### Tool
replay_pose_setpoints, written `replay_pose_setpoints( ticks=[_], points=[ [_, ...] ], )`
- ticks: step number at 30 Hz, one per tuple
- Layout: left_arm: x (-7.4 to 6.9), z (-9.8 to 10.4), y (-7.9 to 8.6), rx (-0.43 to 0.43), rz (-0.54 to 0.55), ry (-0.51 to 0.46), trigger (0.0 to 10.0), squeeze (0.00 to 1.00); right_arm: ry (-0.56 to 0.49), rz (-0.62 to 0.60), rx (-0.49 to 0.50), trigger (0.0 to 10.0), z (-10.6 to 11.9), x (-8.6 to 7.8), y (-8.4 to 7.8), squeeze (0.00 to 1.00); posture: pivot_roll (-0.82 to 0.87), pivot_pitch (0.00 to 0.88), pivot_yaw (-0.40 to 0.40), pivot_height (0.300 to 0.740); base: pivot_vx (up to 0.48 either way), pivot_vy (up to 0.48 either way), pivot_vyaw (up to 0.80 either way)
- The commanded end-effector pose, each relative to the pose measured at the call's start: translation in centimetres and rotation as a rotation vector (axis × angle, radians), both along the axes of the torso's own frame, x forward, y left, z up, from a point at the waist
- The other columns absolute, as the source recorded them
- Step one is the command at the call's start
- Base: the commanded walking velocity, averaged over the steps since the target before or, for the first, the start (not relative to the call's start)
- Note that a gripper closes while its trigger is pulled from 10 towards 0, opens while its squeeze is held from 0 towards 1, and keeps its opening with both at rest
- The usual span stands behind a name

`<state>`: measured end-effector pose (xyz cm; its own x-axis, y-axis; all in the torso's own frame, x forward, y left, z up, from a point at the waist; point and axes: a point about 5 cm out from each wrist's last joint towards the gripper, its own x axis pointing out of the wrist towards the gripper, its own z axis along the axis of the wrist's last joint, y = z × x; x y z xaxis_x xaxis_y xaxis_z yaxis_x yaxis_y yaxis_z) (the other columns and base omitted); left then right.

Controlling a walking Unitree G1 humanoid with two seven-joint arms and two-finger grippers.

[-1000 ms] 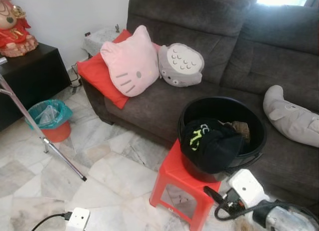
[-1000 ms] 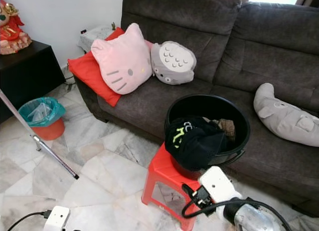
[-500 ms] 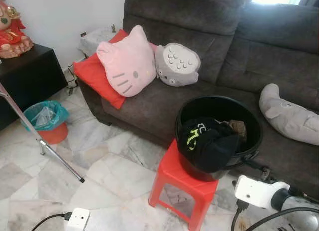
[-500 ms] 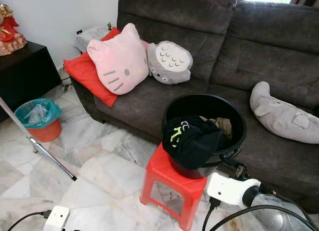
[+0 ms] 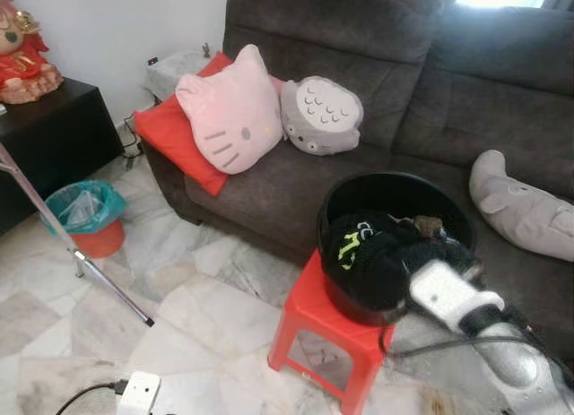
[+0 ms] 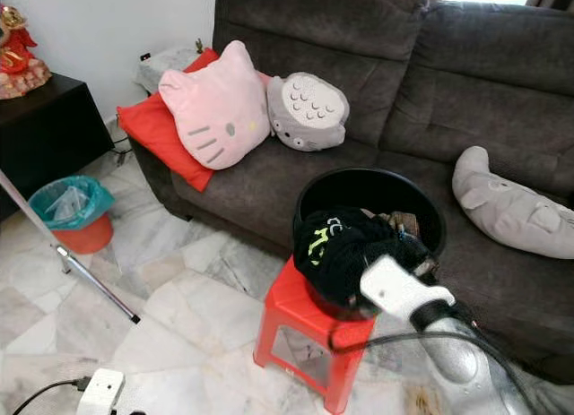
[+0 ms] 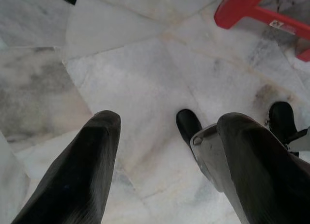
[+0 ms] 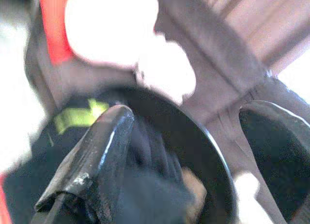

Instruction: Hang hanger

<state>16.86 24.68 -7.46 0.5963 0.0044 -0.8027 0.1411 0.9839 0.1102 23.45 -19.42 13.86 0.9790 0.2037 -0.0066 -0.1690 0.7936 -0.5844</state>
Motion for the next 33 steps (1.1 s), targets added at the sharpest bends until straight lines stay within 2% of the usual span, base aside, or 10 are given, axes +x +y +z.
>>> replay_pose_setpoints(
  ticks=[1, 2, 3, 5, 6, 7, 11, 18, 24, 33],
  points=[
    [-0.4, -0.2, 0.2, -0.005, 0.01, 0.016, 10.0, 0.0, 0.006, -0.034, 0.093, 10.0, 0.2, -0.4, -0.3, 0.0, -0.26, 0.0, -0.014, 0.74, 0.0, 0.0, 0.0],
    [-0.4, -0.2, 0.2, -0.005, 0.01, 0.016, 10.0, 0.0, 0.006, -0.034, 0.093, 10.0, 0.2, -0.4, -0.3, 0.0, -0.26, 0.0, -0.014, 0.74, 0.0, 0.0, 0.0],
    [-0.4, -0.1, 0.2, -0.006, 0.006, 0.014, 10.0, 0.0, 0.003, -0.102, 0.308, 10.0, 0.0, -0.6, -0.2, 0.0, -0.27, 0.0, -0.011, 0.74, 0.0, 0.0, 0.0],
    [-0.4, -0.1, 0.2, -0.006, 0.006, 0.014, 10.0, 0.0, 0.003, -0.102, 0.308, 10.0, 0.0, -0.6, -0.2, 0.0, -0.27, 0.0, -0.011, 0.74, 0.0, 0.0, 0.0],
    [-0.4, -0.1, 0.2, -0.006, 0.005, 0.014, 10.0, 0.0, 0.0, -0.129, 0.376, 10.0, -0.1, -0.6, -0.2, 0.0, -0.27, 0.0, -0.011, 0.74, 0.0, 0.0, 0.0],
    [-0.4, -0.1, 0.2, -0.006, 0.005, 0.014, 10.0, 0.0, 0.0, -0.129, 0.376, 10.0, -0.1, -0.6, -0.2, 0.0, -0.27, 0.0, -0.011, 0.74, 0.0, 0.0, 0.0],
    [-0.3, -0.1, 0.2, -0.003, -0.001, 0.008, 10.0, 0.0, -0.04, -0.262, 0.641, 10.0, -0.5, 0.9, -1.0, 0.0, -0.27, 0.0, -0.005, 0.74, 0.0, 0.0, 0.0],
    [-0.3, 0.0, 0.2, -0.001, -0.001, 0.004, 10.0, 0.0, -0.049, -0.317, 0.661, 10.0, -0.5, 1.9, -0.8, 0.0, -0.25, 0.0, -0.011, 0.74, 0.0, 0.0, 0.0],
    [-0.5, -0.1, 0.3, 0.001, -0.002, 0.008, 10.0, 0.0, -0.035, -0.348, 0.676, 10.0, -0.7, 1.9, -1.1, 0.0, -0.25, 0.0, -0.011, 0.74, 0.0, 0.0, 0.0],
    [-0.6, -0.1, 0.4, 0.002, -0.008, 0.011, 10.0, 0.0, -0.031, -0.337, 0.669, 10.0, -0.7, 2.2, -0.8, 0.0, -0.26, 0.0, -0.009, 0.74, 0.0, 0.0, -0.78]
  ],
)
